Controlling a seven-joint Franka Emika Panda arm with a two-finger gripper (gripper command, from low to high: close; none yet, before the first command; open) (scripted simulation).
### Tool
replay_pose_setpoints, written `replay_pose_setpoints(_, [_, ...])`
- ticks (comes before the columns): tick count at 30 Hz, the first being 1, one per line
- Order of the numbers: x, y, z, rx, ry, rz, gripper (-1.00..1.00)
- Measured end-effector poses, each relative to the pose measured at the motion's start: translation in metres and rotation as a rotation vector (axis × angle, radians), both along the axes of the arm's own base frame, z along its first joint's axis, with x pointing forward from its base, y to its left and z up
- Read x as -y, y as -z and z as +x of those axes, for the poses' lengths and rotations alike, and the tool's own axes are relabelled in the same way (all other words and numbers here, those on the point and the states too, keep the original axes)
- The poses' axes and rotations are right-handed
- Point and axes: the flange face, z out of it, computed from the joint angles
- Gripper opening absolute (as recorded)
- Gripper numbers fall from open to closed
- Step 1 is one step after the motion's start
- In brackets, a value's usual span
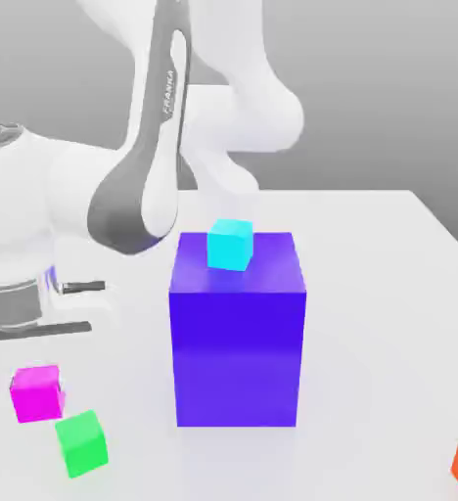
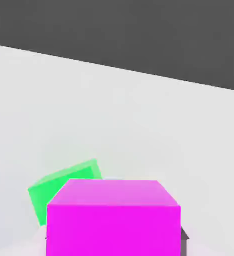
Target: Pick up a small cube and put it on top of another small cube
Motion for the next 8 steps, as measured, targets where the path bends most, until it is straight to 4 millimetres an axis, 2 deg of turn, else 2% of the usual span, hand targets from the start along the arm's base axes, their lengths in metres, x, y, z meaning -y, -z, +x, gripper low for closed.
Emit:
replay_pose_setpoints(4, [-0.005, 0.042, -0.002, 0.001, -0.038, 0.002, -1.0])
replay_pose_setpoints(5, [-0.005, 0.053, -0.003, 0.0, -0.039, 0.002, 1.0])
replay_pose_setpoints(8, [-0.005, 0.053, -0.003, 0.0, -0.039, 0.002, 1.0])
